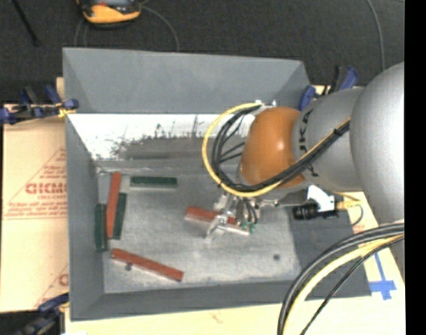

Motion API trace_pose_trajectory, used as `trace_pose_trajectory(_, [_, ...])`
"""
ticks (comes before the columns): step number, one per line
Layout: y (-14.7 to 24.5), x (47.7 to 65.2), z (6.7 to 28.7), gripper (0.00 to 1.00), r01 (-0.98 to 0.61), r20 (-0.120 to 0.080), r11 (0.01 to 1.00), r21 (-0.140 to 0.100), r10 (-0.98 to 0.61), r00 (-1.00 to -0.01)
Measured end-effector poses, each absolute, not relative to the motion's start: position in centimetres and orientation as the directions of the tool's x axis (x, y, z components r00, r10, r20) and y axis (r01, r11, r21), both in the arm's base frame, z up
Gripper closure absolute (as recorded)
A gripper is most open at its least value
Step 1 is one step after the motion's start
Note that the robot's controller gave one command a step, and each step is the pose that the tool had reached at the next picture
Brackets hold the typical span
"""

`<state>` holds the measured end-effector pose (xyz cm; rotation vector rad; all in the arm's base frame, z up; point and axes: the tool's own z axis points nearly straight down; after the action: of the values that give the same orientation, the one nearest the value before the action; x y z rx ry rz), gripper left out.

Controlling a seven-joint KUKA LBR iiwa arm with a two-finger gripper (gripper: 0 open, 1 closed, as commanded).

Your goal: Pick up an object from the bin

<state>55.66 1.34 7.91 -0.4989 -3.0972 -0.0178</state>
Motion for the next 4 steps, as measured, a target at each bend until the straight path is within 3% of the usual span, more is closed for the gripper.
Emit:
trace_pose_trajectory(2, [1.4,55.5,8.2,1.0,0.313,0.011,0.95,0.008,0.313,-0.95])
trace_pose_trajectory(4, [1.1,55.5,11.4,1.0,0.312,-0.001,0.95,0.001,0.312,-0.95])
